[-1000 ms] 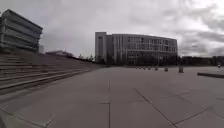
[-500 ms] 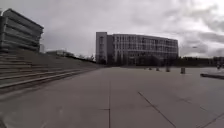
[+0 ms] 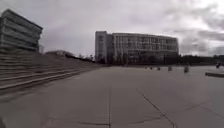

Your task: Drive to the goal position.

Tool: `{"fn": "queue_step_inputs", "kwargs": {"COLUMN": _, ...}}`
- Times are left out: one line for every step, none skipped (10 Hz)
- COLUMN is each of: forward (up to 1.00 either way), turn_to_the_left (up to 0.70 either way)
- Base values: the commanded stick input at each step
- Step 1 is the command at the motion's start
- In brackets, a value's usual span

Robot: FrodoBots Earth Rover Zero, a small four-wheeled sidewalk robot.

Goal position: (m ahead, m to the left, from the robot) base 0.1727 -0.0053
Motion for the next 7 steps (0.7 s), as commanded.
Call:
{"fn": "queue_step_inputs", "kwargs": {"forward": 0.70, "turn_to_the_left": 0.00}}
{"fn": "queue_step_inputs", "kwargs": {"forward": 0.70, "turn_to_the_left": 0.00}}
{"fn": "queue_step_inputs", "kwargs": {"forward": 0.70, "turn_to_the_left": 0.00}}
{"fn": "queue_step_inputs", "kwargs": {"forward": 0.70, "turn_to_the_left": 0.00}}
{"fn": "queue_step_inputs", "kwargs": {"forward": 0.70, "turn_to_the_left": 0.00}}
{"fn": "queue_step_inputs", "kwargs": {"forward": 0.62, "turn_to_the_left": 0.00}}
{"fn": "queue_step_inputs", "kwargs": {"forward": 0.00, "turn_to_the_left": 0.00}}
